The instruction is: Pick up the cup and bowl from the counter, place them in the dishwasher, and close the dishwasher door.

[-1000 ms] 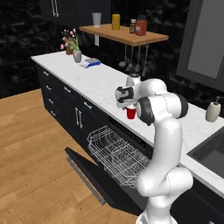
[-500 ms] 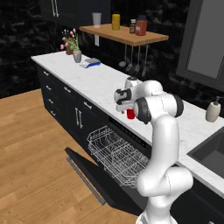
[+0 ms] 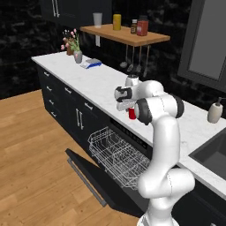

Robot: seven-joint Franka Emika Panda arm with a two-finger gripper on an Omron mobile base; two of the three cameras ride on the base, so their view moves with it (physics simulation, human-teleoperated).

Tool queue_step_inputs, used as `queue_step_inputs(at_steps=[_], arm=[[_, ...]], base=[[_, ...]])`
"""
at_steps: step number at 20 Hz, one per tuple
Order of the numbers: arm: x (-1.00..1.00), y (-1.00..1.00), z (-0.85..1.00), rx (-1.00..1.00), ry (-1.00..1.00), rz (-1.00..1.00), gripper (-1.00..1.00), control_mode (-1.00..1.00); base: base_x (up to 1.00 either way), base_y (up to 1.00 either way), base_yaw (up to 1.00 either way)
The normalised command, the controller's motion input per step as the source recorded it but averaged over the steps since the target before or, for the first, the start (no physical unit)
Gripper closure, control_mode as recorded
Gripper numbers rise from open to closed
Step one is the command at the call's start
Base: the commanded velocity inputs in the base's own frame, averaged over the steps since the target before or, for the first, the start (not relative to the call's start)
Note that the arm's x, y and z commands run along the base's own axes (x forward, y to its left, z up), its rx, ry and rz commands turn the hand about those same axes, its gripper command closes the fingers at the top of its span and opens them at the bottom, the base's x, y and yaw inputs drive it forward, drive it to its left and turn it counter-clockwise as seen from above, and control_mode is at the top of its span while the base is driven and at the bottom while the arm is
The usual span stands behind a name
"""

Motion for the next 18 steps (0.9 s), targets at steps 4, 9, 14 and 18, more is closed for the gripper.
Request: queue_step_inputs(at_steps=[4,9,14,18], arm=[[-0.72,0.10,0.04,0.02,-0.06,-0.02,1.00,-1.00],[-0.92,0.26,0.53,0.02,-0.16,0.00,1.00,-1.00],[-0.79,0.10,0.25,0.00,-0.07,0.00,1.00,-1.00],[-0.92,0.00,0.06,0.00,-0.11,0.00,1.00,-1.00]], base=[[0.00,0.00,0.00],[0.00,0.00,0.00],[0.00,0.00,0.00],[0.00,0.00,0.00]])
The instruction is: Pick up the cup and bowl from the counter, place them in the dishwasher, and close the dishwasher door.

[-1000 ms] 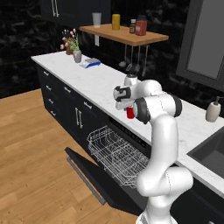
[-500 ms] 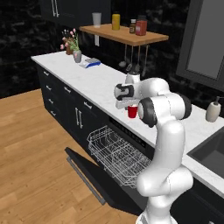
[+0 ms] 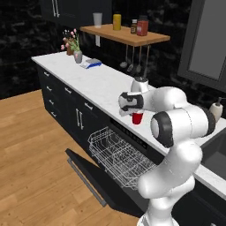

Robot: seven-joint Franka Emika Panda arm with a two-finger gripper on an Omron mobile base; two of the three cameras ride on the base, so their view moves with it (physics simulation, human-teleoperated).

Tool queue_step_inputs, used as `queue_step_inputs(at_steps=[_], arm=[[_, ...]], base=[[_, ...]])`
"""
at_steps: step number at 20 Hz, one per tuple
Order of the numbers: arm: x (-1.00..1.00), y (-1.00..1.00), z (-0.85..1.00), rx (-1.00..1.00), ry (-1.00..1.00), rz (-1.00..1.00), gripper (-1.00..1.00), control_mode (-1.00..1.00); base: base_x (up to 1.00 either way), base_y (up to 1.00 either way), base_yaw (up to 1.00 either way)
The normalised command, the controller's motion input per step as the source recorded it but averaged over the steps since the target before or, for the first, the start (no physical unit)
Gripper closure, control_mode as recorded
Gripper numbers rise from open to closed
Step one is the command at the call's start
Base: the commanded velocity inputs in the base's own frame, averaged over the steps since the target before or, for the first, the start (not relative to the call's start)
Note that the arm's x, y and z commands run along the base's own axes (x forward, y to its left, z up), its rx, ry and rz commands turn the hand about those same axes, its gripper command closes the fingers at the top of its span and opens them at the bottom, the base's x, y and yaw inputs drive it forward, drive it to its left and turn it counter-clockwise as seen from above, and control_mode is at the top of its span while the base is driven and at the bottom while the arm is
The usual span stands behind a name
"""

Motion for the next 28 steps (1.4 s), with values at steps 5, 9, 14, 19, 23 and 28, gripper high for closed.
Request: queue_step_inputs(at_steps=[5,9,14,19,23,28], arm=[[-0.98,0.00,0.04,0.00,-0.11,0.00,1.00,-1.00],[-0.43,0.31,-0.09,0.09,-0.02,0.00,1.00,-1.00],[0.01,0.59,-0.27,0.00,0.00,-0.01,1.00,-1.00],[0.30,0.65,-0.51,0.00,0.01,-0.14,1.00,-1.00],[0.23,0.62,-0.45,0.04,0.00,-0.32,1.00,-1.00],[0.19,0.34,-0.32,0.02,0.00,-0.44,1.00,-1.00]], base=[[0.00,0.00,0.00],[0.00,0.00,0.00],[0.00,0.00,0.00],[0.00,0.00,0.00],[0.00,0.00,0.00],[0.00,0.00,0.00]])
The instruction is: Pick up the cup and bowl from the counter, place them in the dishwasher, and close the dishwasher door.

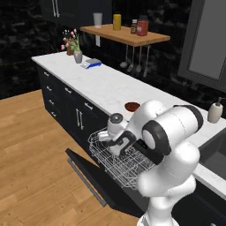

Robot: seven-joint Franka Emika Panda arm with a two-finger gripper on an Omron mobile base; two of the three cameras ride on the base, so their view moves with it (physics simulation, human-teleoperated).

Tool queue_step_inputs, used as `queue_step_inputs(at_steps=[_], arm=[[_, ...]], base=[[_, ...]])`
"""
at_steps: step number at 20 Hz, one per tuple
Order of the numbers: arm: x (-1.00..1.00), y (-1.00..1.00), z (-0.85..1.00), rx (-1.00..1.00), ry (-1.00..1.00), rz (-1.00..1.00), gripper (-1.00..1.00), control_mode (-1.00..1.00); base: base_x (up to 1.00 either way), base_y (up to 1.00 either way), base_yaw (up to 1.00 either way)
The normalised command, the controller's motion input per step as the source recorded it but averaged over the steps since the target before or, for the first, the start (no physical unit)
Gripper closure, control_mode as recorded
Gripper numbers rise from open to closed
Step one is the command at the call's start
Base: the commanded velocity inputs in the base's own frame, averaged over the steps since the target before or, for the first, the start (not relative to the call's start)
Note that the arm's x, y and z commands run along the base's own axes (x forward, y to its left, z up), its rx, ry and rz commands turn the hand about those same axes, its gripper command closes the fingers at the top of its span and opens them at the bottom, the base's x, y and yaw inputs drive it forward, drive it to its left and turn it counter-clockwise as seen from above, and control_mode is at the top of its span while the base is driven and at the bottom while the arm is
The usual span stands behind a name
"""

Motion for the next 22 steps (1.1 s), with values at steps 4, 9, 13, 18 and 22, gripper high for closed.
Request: queue_step_inputs(at_steps=[4,9,13,18,22], arm=[[0.32,0.01,-0.25,0.13,0.08,-0.34,1.00,-1.00],[0.43,0.00,-0.37,0.17,0.12,-0.11,1.00,-1.00],[0.33,0.00,-0.05,0.00,0.01,-0.07,1.00,-1.00],[0.29,0.07,-0.04,-0.02,0.00,-0.15,1.00,-1.00],[0.55,0.02,-0.22,-0.03,0.07,-0.13,1.00,-1.00]], base=[[0.00,0.00,0.00],[0.00,0.00,0.00],[0.00,0.00,0.00],[0.00,0.00,0.00],[0.00,0.00,0.00]])
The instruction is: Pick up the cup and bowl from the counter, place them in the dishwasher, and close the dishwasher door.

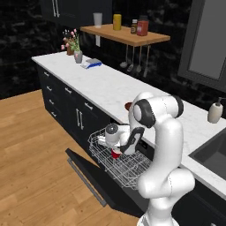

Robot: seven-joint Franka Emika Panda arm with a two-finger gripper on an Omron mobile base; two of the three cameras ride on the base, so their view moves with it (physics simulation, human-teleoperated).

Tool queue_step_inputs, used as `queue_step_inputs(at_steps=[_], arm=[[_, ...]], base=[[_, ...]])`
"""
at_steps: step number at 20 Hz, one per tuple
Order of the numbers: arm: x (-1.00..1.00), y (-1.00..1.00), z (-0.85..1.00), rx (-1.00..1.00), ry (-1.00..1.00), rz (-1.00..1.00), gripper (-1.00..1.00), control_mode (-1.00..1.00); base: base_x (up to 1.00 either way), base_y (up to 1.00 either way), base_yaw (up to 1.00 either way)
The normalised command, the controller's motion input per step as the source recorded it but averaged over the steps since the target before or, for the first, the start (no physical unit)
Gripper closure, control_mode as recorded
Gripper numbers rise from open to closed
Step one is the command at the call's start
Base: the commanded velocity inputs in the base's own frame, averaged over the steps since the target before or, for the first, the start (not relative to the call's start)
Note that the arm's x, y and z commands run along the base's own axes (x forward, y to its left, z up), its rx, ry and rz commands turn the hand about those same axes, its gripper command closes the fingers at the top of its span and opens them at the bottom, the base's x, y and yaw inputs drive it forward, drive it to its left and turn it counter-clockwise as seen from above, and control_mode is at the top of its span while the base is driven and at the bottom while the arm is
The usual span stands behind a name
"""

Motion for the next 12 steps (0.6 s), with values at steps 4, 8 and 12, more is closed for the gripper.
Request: queue_step_inputs(at_steps=[4,8,12], arm=[[0.46,0.00,-0.21,-0.01,0.08,-0.06,1.00,-1.00],[0.36,0.00,-0.15,0.00,0.05,-0.01,1.00,-1.00],[0.42,0.00,-0.22,0.00,0.03,-0.01,1.00,-1.00]], base=[[0.00,0.00,0.00],[0.00,0.00,0.00],[0.00,0.00,0.00]])
